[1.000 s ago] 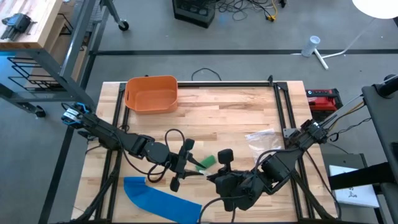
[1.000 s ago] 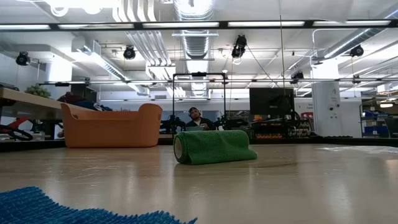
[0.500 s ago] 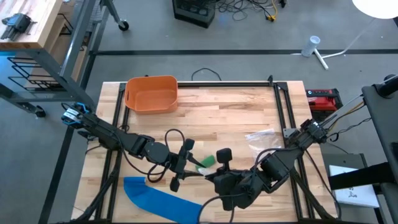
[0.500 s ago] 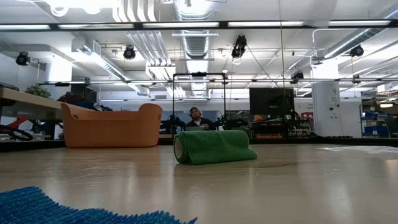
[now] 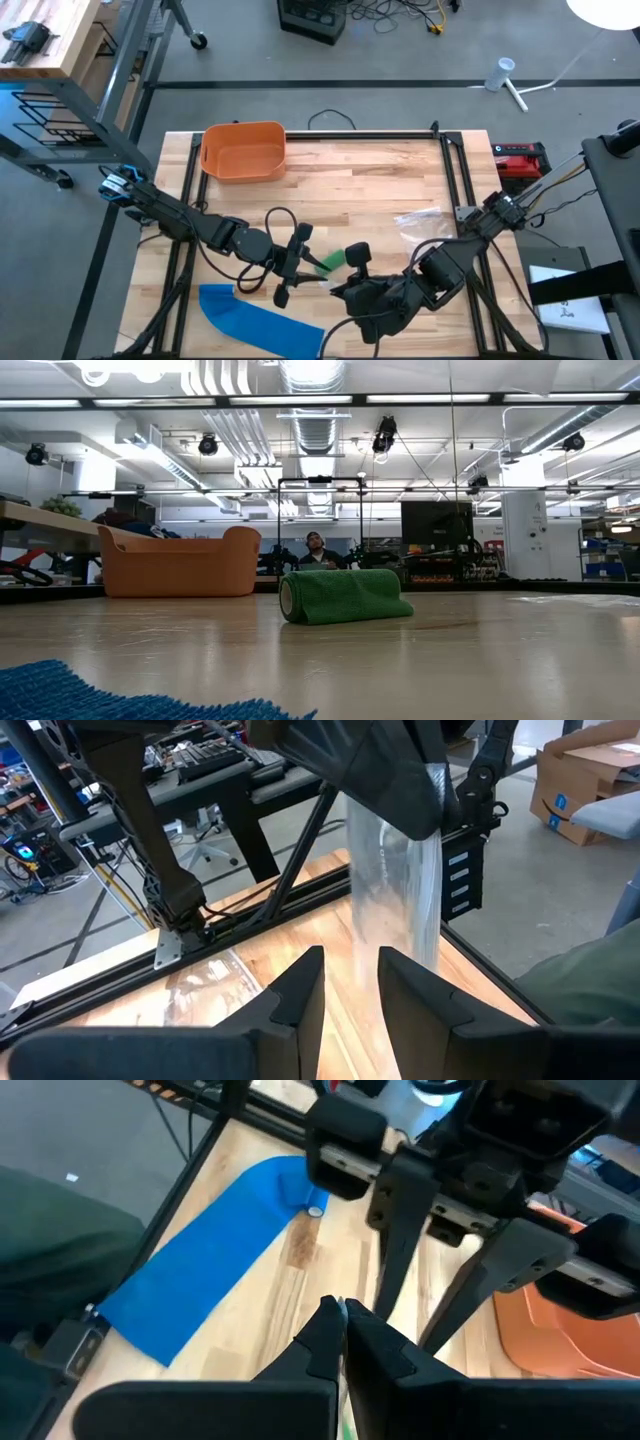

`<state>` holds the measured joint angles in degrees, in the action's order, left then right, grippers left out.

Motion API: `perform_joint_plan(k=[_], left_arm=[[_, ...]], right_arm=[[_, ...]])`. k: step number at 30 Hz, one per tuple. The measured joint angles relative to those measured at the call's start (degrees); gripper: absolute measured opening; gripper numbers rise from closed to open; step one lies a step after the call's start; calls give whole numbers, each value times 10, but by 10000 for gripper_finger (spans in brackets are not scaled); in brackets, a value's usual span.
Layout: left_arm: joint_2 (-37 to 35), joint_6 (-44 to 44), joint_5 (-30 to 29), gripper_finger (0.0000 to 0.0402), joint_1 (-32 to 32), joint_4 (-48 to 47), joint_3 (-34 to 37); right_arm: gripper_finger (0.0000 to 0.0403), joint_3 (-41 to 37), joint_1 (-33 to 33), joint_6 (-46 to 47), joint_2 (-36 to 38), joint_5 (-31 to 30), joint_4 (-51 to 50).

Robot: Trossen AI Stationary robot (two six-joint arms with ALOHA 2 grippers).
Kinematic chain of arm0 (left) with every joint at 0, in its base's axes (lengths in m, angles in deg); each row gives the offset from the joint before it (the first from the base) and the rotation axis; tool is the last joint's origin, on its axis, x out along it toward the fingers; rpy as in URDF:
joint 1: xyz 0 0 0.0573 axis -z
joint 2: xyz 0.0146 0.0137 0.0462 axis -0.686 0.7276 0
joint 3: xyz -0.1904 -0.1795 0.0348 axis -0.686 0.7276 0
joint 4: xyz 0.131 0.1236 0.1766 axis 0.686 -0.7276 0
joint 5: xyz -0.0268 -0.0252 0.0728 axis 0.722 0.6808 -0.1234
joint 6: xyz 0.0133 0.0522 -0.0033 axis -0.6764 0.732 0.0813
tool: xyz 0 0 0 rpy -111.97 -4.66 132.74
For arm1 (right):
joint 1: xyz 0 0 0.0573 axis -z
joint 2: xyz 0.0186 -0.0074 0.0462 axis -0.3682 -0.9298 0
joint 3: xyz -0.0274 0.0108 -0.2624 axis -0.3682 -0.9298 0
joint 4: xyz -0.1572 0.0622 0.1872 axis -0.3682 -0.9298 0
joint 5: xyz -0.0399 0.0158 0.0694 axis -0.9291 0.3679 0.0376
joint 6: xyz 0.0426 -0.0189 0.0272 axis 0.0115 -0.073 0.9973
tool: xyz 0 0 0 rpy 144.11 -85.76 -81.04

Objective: Roll bandage
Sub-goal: Open the top transparent zip bag

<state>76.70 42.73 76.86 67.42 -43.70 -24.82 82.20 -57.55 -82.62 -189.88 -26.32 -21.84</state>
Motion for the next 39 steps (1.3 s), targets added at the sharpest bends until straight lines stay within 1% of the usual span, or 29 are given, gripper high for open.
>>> perform_joint_plan(k=[5,10,16,20,26,31,39], left_arm=[[0,0,0,91,0,0,0],[0,1,0,104,0,0,0],[0,8,0,121,0,0,0],[0,8,0,125,0,0,0],[0,8,0,116,0,0,0],[0,8,0,104,0,0,0],[0,8,0,90,0,0,0]], right_arm=[[2,0,2,10,0,0,-8],[2,0,2,45,0,0,-31],[2,0,5,36,0,-2,-22],[2,0,7,33,0,-30,-22],[2,0,13,33,0,-30,-22],[2,0,12,33,0,5,-22],[2,-1,14,36,0,4,-3]])
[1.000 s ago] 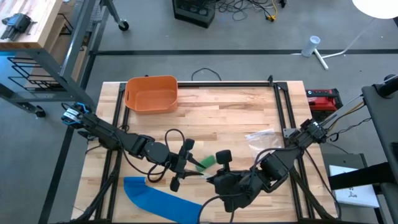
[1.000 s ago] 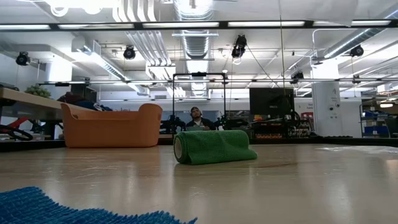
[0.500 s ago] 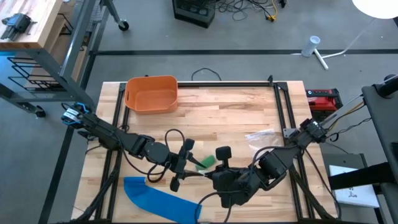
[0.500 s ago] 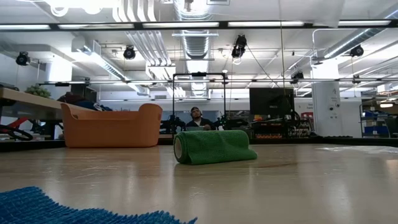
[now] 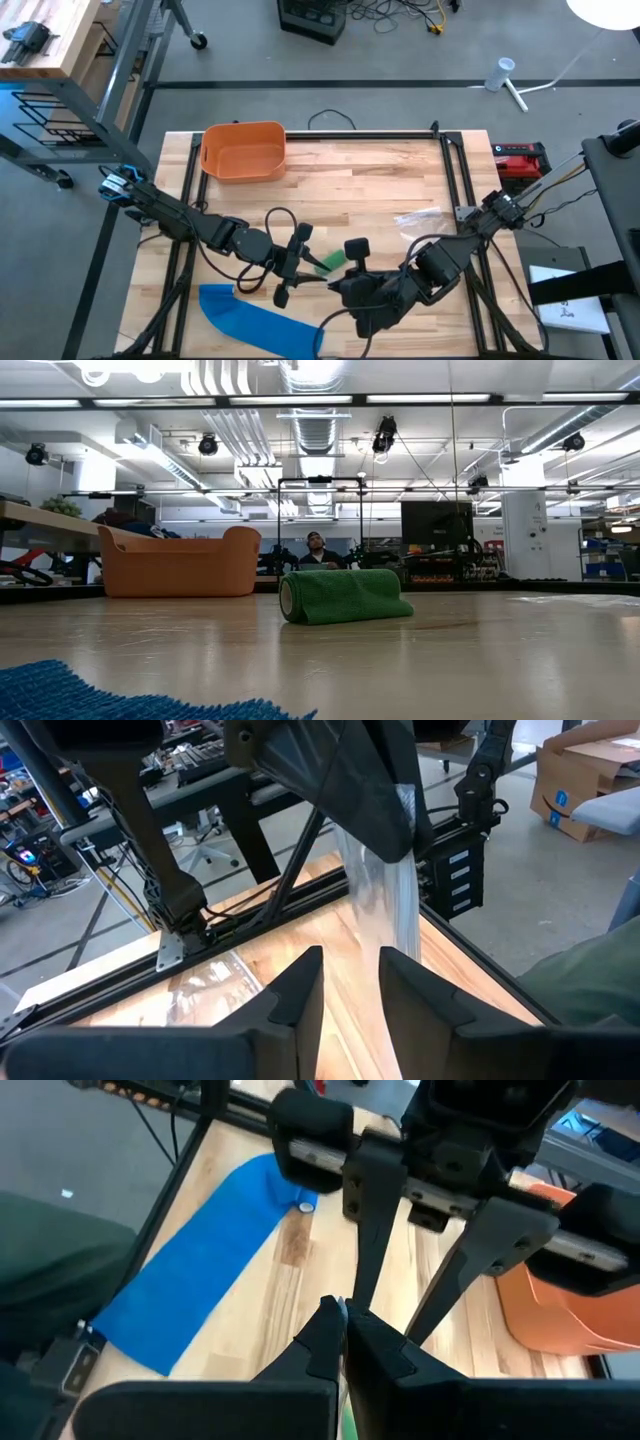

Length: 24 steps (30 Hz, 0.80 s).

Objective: Roll bandage
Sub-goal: Open the top transparent zip bag

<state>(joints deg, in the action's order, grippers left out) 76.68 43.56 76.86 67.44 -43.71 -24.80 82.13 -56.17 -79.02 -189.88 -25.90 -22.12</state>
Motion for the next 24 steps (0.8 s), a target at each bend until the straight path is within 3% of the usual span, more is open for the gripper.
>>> perform_joint_plan(k=[10,24], left_arm=[[-3,0,0,98,1,0,0],[-4,0,0,124,1,0,0]], right_arm=[[2,0,0,12,0,0,-27],[2,0,4,-26,0,-5,12]])
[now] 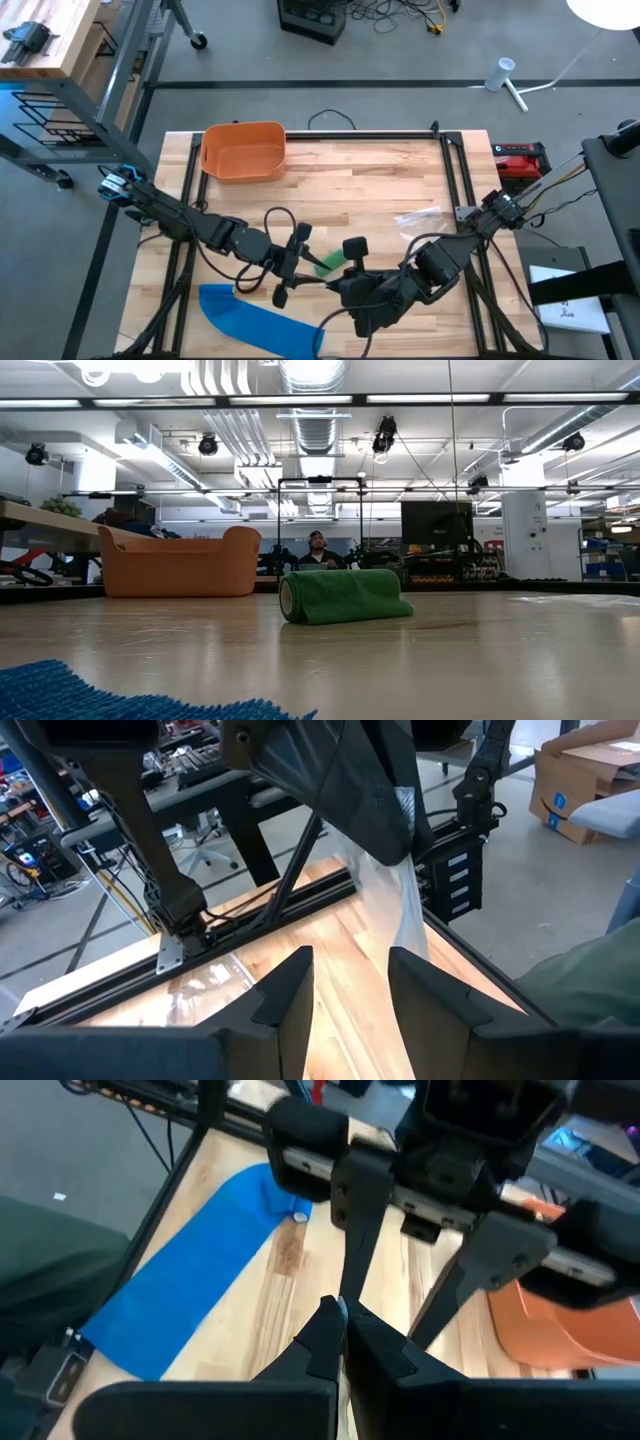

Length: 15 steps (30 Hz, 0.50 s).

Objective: Roll bandage
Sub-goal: Open the top transparent zip bag

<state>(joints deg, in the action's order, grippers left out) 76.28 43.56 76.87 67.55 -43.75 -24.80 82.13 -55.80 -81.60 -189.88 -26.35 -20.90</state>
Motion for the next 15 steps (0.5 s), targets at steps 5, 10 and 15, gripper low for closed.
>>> perform_joint_plan(k=[5,10,15], left_arm=[[0,0,0,116,0,0,0],[0,0,0,105,0,0,0],[0,0,0,97,0,0,0]], right_arm=[[2,0,0,17,0,0,-22],[2,0,1,31,0,0,-32],[2,0,6,22,0,-1,-26]])
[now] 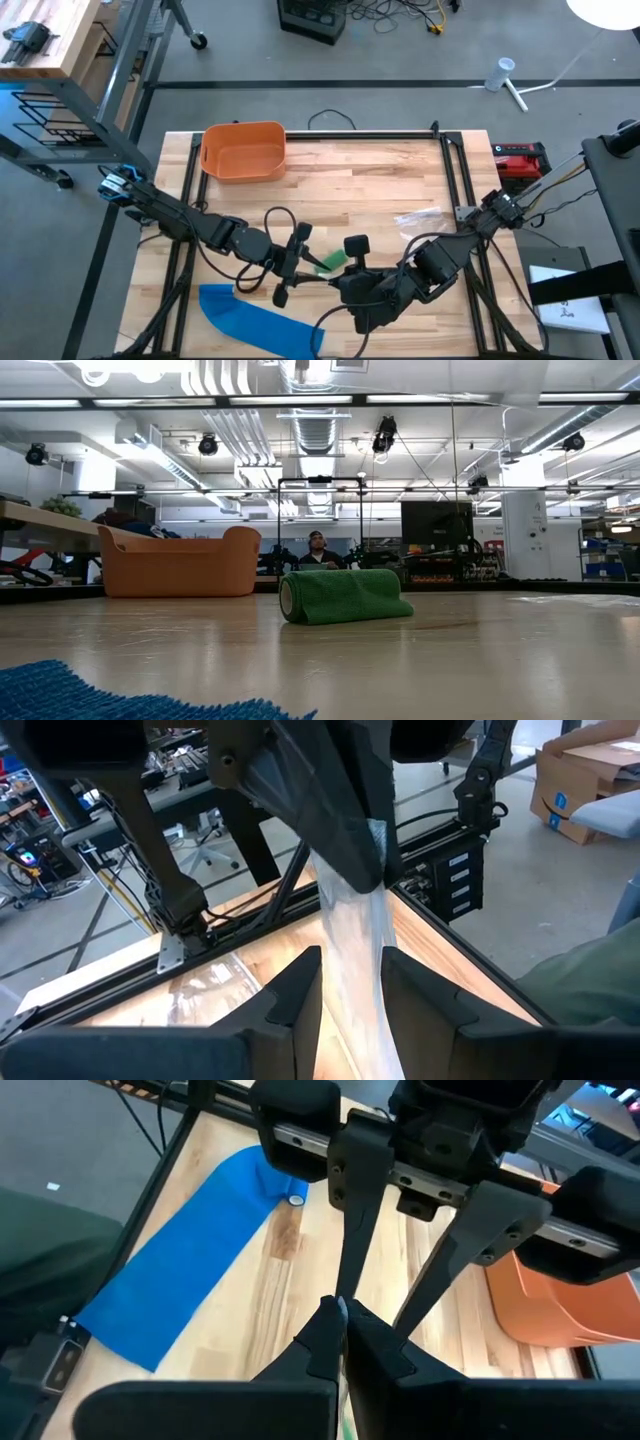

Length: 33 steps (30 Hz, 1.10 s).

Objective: Roll bandage
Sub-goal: Open the top transparent zip bag

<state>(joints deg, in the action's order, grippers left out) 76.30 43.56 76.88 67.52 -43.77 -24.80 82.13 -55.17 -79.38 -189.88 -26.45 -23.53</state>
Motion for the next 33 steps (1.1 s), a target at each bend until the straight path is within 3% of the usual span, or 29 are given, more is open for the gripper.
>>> perform_joint_plan(k=[24,29,33], left_arm=[[0,-2,0,109,0,-27,7],[0,0,0,78,-6,-53,7],[1,20,-1,21,-10,-84,7]], right_arm=[[2,0,6,-50,0,0,51],[2,0,6,-46,0,0,51],[2,0,6,-53,-3,-5,51]])
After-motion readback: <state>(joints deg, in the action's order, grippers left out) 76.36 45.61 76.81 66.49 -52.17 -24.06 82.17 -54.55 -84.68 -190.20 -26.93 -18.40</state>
